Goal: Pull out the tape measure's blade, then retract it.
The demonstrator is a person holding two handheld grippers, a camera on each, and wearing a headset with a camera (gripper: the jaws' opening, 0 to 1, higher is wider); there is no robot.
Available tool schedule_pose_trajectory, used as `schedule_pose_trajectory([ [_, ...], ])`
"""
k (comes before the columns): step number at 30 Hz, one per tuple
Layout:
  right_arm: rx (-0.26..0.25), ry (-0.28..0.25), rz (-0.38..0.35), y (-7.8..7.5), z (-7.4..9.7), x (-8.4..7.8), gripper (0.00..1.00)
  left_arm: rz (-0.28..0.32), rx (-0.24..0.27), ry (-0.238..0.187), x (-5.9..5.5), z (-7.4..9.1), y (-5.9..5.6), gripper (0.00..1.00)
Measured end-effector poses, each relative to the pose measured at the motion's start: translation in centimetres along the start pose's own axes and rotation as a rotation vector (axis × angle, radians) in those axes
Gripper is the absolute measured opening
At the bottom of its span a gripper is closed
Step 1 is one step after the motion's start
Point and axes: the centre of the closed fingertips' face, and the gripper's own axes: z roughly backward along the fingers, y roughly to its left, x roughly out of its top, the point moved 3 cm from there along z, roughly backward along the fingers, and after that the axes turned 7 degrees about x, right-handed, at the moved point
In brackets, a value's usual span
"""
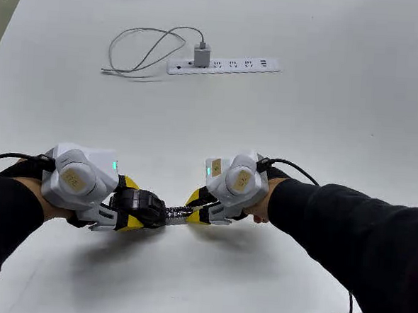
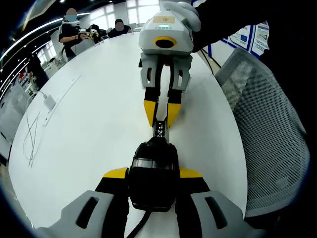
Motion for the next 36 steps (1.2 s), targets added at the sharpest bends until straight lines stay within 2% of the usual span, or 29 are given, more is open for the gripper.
schedule_pose_trajectory([
  [14,-0.009,0.007,-0.013,0.19,0.62,-0.89,0.08,-0.008,0.005,0.000,0.17,0.08,-0.25,0.30],
  [36,-0.006,0.002,-0.021,0.09,0.69,-0.88,0.08,-0.007,0.006,-0.007,0.05,0.11,-0.10,0.30],
])
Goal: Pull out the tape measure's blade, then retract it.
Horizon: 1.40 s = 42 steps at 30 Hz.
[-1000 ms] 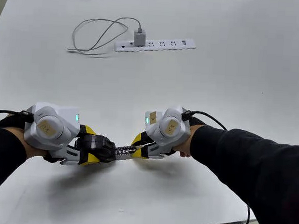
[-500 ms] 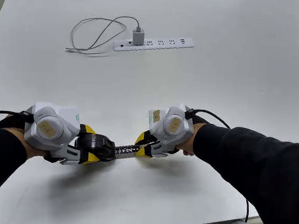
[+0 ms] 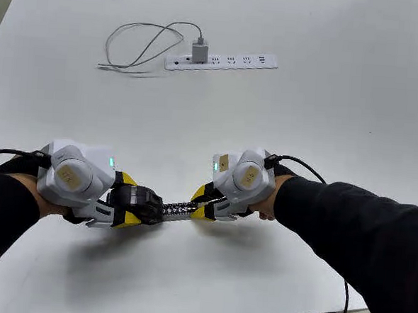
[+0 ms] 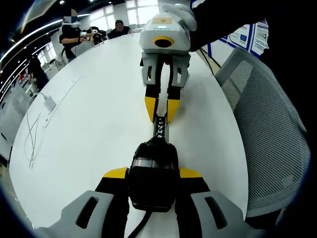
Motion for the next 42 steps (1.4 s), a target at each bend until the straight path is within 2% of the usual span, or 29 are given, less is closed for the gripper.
schedule_pose_trajectory([
  [11,0.001,-0.004,-0.007,0.0,0.1,-0.1,0.08,-0.003,-0.002,0.007,-0.1,-0.1,0.1,0.30],
  [42,-0.013,0.011,-0.034,0.1,1.6,-1.8,0.08,0.003,0.010,0.000,0.1,0.0,-0.1,0.30],
])
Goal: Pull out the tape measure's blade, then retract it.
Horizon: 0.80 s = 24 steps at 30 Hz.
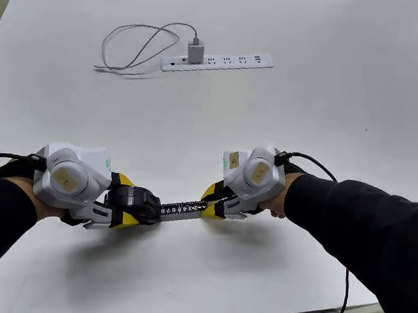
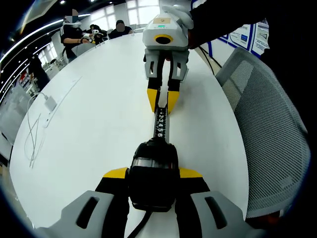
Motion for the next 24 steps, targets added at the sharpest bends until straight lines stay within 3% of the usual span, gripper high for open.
schedule_pose_trajectory([
  [24,-0.013,0.004,-0.006,-0.12,0.98,-1.00,0.08,0.000,0.005,-0.001,0.05,0.00,0.00,0.30],
])
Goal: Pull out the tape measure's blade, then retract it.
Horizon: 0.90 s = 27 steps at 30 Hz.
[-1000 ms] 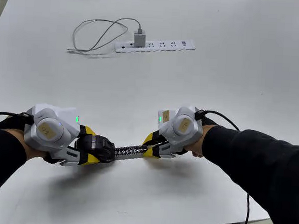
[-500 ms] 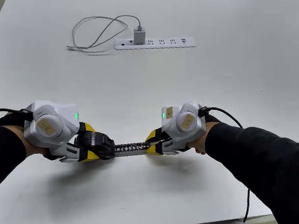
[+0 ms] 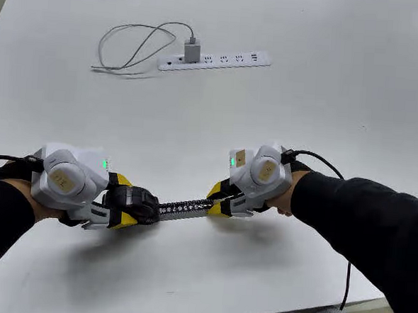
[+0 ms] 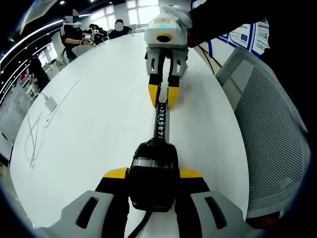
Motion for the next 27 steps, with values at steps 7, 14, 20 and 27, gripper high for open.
schedule_pose_trajectory([
  [7,-0.001,-0.001,-0.005,0.01,0.00,-0.08,0.08,0.002,-0.001,-0.003,0.01,-0.05,0.00,0.30],
  [14,0.002,-0.004,0.002,-0.06,0.05,-0.10,0.08,-0.001,0.002,-0.007,-0.05,-0.02,0.03,0.30],
  [20,0.000,-0.005,-0.006,0.06,0.38,-0.45,0.08,-0.003,-0.001,-0.002,-0.03,-0.06,0.04,0.30],
  [27,-0.004,-0.012,-0.012,0.12,0.63,-0.72,0.08,-0.004,0.001,0.002,-0.04,-0.07,0.04,0.30],
])
